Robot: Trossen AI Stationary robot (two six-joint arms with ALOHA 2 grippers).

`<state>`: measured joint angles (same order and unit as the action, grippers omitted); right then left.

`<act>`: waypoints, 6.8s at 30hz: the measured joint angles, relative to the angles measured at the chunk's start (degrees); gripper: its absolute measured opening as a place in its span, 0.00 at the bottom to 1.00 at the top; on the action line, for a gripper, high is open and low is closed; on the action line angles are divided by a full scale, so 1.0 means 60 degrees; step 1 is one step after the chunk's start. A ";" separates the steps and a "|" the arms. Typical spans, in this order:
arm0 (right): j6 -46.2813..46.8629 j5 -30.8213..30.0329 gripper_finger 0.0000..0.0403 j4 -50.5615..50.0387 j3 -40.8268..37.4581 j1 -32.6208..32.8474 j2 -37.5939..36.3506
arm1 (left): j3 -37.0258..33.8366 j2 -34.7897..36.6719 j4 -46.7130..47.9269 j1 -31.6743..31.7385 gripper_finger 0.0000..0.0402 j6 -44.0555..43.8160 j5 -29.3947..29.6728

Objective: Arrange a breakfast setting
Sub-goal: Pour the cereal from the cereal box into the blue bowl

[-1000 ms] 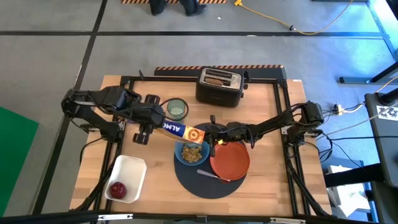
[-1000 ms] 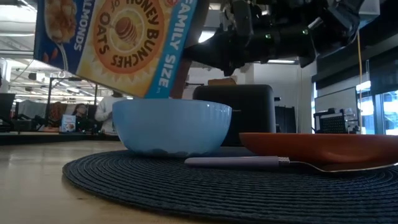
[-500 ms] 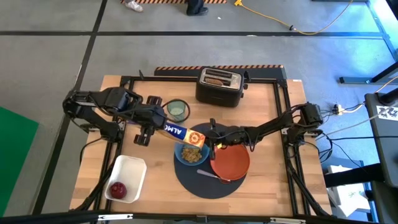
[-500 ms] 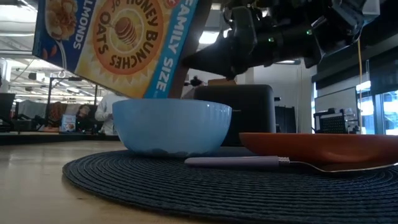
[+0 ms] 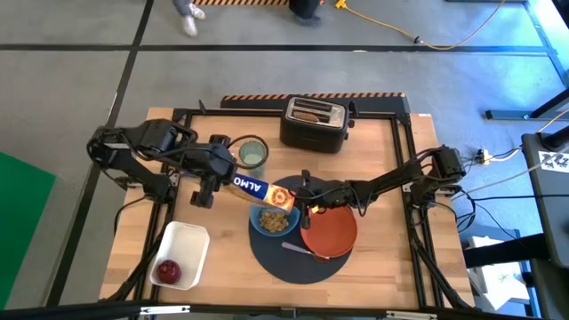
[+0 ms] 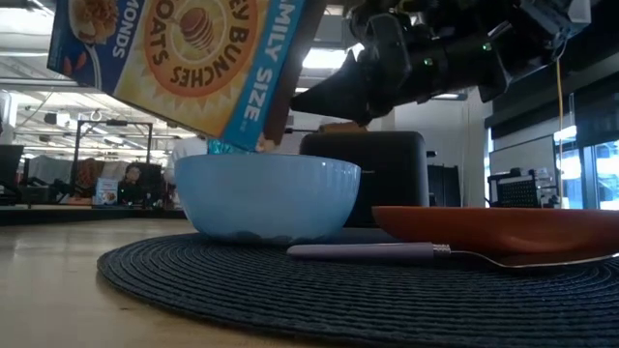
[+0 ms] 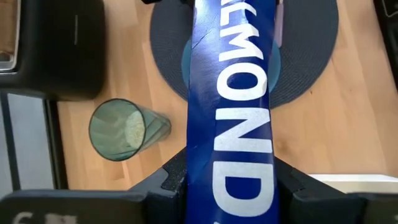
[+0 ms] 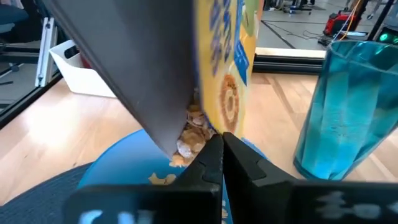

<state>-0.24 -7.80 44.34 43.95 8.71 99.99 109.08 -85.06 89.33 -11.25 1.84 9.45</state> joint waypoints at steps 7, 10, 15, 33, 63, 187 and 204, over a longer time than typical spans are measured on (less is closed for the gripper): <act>0.0221 0.0320 0.01 0.0003 -0.0002 -0.0011 -0.0064 | -0.0007 -0.0116 0.0061 -0.0053 0.30 -0.0016 -0.0141; 0.0187 0.0475 0.07 0.0080 0.0013 -0.0007 -0.0084 | -0.0020 -0.0131 0.0076 -0.0053 0.30 -0.0046 -0.0104; 0.0177 0.0472 0.27 -0.0472 0.0016 -0.0011 -0.0526 | -0.0026 -0.0131 0.0096 -0.0049 0.30 -0.0264 -0.0066; 0.0253 0.0533 0.57 -0.2259 0.0060 -0.0007 -0.1499 | -0.0047 -0.0188 0.0092 0.0313 0.30 -0.0498 -0.0027; -0.0543 -0.0516 0.00 -0.1018 0.0049 -0.0007 -0.1466 | 0.1209 -0.1206 0.0162 0.0076 0.30 -0.0455 -0.0346; -0.0777 0.2194 0.61 -0.2801 0.0632 -0.0528 -0.1945 | 0.1191 -0.0783 0.0117 0.0300 0.30 -0.0542 0.0025; 0.0208 0.2138 0.59 -0.3231 0.0501 -0.0940 -0.2318 | 0.1147 -0.0112 0.0111 -0.0168 0.30 -0.1024 0.0587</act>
<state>1.01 5.03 24.95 46.96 3.07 86.08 115.96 -85.73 90.00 -12.26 -4.30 12.98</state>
